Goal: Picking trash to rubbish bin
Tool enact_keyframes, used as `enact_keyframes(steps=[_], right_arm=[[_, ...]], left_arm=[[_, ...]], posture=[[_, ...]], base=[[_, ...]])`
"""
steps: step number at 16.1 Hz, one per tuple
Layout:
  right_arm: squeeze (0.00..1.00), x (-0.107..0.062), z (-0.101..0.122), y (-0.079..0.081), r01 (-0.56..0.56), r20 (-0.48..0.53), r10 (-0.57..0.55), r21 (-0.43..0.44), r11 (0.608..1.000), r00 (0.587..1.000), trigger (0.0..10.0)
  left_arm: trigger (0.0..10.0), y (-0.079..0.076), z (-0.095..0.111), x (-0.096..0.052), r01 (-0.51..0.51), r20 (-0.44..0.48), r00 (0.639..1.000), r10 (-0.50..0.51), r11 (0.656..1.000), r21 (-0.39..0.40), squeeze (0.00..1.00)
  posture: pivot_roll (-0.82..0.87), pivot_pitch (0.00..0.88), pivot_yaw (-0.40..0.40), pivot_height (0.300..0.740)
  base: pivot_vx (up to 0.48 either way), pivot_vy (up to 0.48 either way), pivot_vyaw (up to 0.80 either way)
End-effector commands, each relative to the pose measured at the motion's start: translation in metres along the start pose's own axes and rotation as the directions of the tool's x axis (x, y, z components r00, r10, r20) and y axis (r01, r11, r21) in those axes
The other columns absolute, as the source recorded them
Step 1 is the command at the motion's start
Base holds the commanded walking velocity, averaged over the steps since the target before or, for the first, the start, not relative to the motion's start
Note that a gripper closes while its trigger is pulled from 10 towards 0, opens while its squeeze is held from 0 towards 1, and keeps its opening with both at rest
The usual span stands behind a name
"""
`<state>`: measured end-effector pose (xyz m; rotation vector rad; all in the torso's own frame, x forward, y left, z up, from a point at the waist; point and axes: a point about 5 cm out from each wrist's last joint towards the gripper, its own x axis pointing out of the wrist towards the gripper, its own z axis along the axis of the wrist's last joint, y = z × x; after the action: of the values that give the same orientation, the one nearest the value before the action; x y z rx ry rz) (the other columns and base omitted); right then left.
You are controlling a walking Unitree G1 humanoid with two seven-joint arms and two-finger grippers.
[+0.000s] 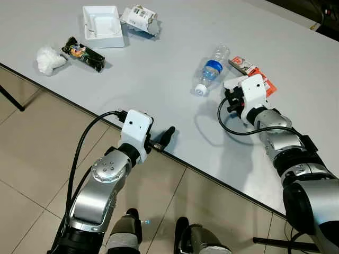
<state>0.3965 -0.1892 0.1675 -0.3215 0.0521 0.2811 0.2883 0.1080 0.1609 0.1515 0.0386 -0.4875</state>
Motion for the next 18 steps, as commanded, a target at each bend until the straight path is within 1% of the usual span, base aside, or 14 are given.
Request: enact_keyframes(steps=[1, 5, 8, 9, 11, 12, 14, 16, 17, 18], right_arm=[[0.00, -0.015, -0.045, 0.003, -0.007, -0.188, 0.012, 0.031, 1.000, 0.982, 0.0], [0.00, -0.015, -0.041, 0.001, 0.010, -0.162, -0.006, 0.021, 1.000, 0.987, 0.0], [0.00, -0.013, -0.022, -0.010, 0.066, -0.036, -0.066, -0.008, 0.998, 0.997, 0.0], [0.00, -0.013, -0.015, -0.014, 0.087, 0.015, -0.086, -0.017, 0.996, 0.996, 0.0], [0.00, -0.014, -0.006, -0.019, 0.110, 0.081, -0.109, -0.016, 0.994, 0.991, 0.0], [0.00, -0.015, -0.002, -0.019, 0.115, 0.113, -0.112, -0.024, 0.993, 0.987, 0.0], [0.00, -0.019, 0.010, -0.022, 0.141, 0.205, -0.123, -0.075, 0.987, 0.971, 0.0], [0.00, -0.031, 0.019, -0.024, 0.182, 0.291, -0.150, -0.088, 0.979, 0.945, 0.0], [0.00, -0.033, 0.020, -0.025, 0.190, 0.303, -0.156, -0.087, 0.978, 0.940, 0.0], [0.00, -0.040, 0.024, -0.025, 0.211, 0.336, -0.174, -0.075, 0.975, 0.925, 0.0]], left_arm=[[10.0, -0.005, -0.023, -0.002, 0.012, -0.112, 0.994, -0.017, 0.999, -0.039, 0.00], [10.0, -0.005, -0.023, -0.001, 0.011, -0.109, 0.994, -0.016, 0.999, -0.039, 0.00], [10.0, -0.005, -0.021, 0.002, 0.004, -0.096, 0.995, -0.008, 0.999, -0.040, 0.00], [10.0, -0.005, -0.021, 0.004, 0.003, -0.092, 0.996, -0.007, 0.999, -0.040, 0.00], [10.0, -0.005, -0.020, 0.006, 0.006, -0.083, 0.997, -0.009, 0.999, -0.040, 0.00], [10.0, -0.005, -0.019, 0.008, 0.008, -0.078, 0.997, -0.012, 0.999, -0.041, 0.00], [10.0, -0.006, -0.016, 0.014, 0.022, -0.059, 0.998, -0.024, 0.999, -0.033, 0.00], [10.0, -0.006, -0.012, 0.021, 0.032, -0.030, 0.999, -0.033, 0.999, -0.021, 0.00], [10.0, -0.007, -0.011, 0.022, 0.034, -0.023, 0.999, -0.035, 0.999, -0.019, 0.00], [10.0, -0.007, -0.006, 0.026, 0.039, 0.005, 0.999, -0.039, 0.999, -0.003, 0.00]], posture=[[0.40, 0.329, -0.141, 0.740], [0.40, 0.324, -0.143, 0.740], [0.39, 0.309, -0.149, 0.740], [0.38, 0.303, -0.149, 0.740], [0.37, 0.293, -0.147, 0.740], [0.36, 0.284, -0.141, 0.740], [0.34, 0.265, -0.131, 0.740], [0.32, 0.241, -0.122, 0.740], [0.32, 0.234, -0.120, 0.740], [0.31, 0.227, -0.118, 0.740]], base=[[0.000, 0.000, 0.00], [0.000, 0.000, 0.00], [0.000, 0.000, 0.00], [0.000, 0.000, 0.00], [0.000, 0.000, 0.00], [0.000, 0.000, 0.00], [0.000, 0.000, 0.00], [0.000, 0.000, 0.00], [0.000, 0.000, 0.00], [0.000, 0.000, 0.00]])
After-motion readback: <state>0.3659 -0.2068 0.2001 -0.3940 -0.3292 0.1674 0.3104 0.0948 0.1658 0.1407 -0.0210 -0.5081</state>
